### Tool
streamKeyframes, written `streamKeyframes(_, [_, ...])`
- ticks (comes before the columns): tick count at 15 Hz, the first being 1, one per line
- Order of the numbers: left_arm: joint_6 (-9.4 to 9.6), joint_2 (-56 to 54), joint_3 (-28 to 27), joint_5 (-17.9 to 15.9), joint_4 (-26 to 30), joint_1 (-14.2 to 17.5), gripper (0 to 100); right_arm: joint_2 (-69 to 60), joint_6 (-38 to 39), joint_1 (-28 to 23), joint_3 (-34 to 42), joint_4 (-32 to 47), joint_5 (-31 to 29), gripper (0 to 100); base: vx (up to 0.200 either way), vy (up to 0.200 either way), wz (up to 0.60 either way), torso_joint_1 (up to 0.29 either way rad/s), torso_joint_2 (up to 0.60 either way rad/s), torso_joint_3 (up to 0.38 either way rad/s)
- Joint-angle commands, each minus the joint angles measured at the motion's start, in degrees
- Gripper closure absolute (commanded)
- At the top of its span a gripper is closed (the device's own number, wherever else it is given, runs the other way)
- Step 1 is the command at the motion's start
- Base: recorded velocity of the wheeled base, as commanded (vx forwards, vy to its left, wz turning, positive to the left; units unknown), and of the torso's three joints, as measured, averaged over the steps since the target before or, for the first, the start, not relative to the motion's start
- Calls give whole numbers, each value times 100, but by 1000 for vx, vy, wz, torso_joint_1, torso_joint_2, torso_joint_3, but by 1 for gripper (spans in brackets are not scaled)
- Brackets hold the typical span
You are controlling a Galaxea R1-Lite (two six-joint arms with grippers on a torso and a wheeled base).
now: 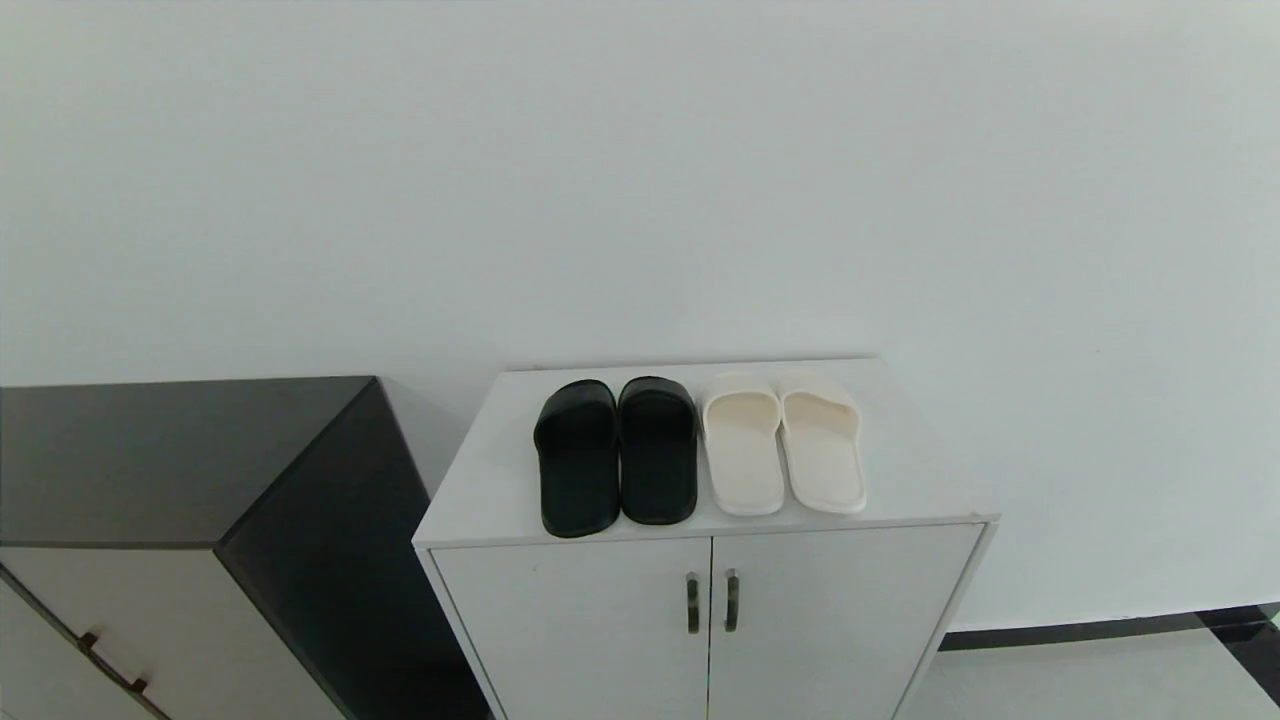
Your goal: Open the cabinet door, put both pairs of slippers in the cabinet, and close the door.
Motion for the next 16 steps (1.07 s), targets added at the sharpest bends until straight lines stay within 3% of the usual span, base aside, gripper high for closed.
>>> streamKeyframes(1, [4, 8, 0, -1, 0, 2, 100, 374, 10, 200, 0, -10, 9, 0, 0, 0, 0, 0, 0, 0])
streamKeyframes(3, [48, 8, 0, -1, 0, 2, 100, 338, -289, 191, -26, -27, -26, 0, 0, 0, 0, 0, 0, 0])
streamKeyframes(4, [109, 8, 0, -27, 0, 2, 100, 725, -42, 174, -958, -168, -53, 0, 0, 0, 0, 0, 0, 0])
streamKeyframes(6, [206, 8, 0, -27, 0, 2, 100, 1833, 212, 200, -2118, 52, 158, 0, 0, 0, 0, 0, 0, 0])
streamKeyframes(8, [206, 8, 0, -27, 0, 2, 100, 3142, 54, 253, -2153, -71, 826, 0, 0, 0, 0, 0, 0, 0])
streamKeyframes(10, [250, 8, 0, -27, 0, 2, 100, 4733, 63, 780, -2039, -1196, 914, 0, 0, 0, 0, 0, 0, 0])
streamKeyframes(11, [259, 8, 0, -27, 0, -7, 100, 5366, 133, 1264, -2039, -1820, 677, 0, 0, 0, 0, 0, 0, 0])
streamKeyframes(14, [259, 8, 0, -27, 0, -7, 100, 6983, 1091, 3390, -2558, -2822, -1292, 0, 0, 0, 0, 0, 0, 0])
streamKeyframes(16, [259, 8, 0, -27, 0, -7, 100, 7756, 1302, 3847, -3208, -2857, -1846, 0, 0, 0, 0, 0, 0, 0])
